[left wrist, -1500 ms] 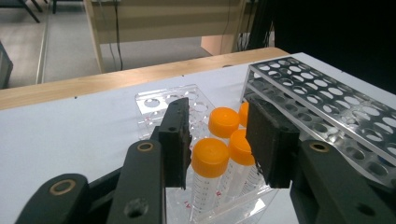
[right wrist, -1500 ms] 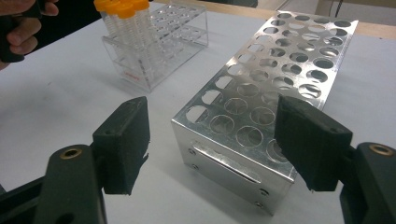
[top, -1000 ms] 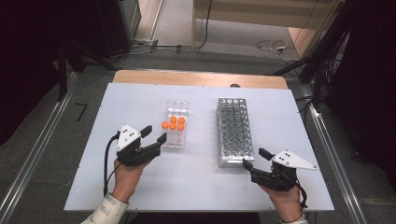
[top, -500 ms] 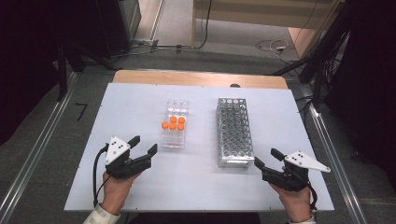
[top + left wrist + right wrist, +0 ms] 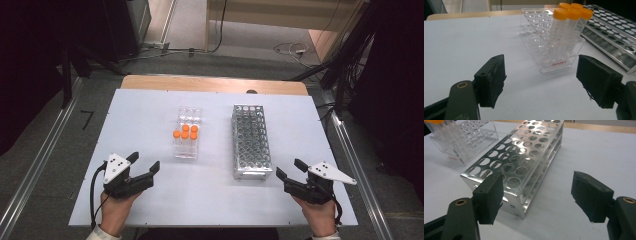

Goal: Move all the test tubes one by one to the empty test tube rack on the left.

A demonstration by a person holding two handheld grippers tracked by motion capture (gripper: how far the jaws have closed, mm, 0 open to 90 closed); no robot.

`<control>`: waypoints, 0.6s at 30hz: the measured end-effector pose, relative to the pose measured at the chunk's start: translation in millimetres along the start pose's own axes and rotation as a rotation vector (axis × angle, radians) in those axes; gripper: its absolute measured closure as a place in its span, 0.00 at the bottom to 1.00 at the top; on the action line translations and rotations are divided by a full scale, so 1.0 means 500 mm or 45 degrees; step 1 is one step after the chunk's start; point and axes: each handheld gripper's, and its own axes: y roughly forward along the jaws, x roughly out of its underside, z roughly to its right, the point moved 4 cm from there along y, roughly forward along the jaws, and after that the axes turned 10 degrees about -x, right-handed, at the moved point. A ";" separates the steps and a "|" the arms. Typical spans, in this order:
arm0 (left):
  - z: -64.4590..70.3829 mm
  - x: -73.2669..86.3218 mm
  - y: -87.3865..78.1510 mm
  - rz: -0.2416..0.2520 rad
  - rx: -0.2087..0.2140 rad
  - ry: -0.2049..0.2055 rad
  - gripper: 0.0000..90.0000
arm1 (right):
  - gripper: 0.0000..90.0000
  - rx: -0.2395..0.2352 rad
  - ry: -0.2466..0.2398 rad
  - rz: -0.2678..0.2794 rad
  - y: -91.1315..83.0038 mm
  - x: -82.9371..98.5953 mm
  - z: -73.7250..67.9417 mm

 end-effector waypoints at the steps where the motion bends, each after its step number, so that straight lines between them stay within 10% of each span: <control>1: -0.005 0.001 -0.002 -0.002 -0.007 -0.006 0.26 | 0.27 0.002 0.002 0.000 -0.001 0.001 0.002; 18: -0.054 0.021 -0.017 -0.013 -0.098 -0.051 0.23 | 0.26 0.081 0.007 0.003 -0.022 0.016 0.039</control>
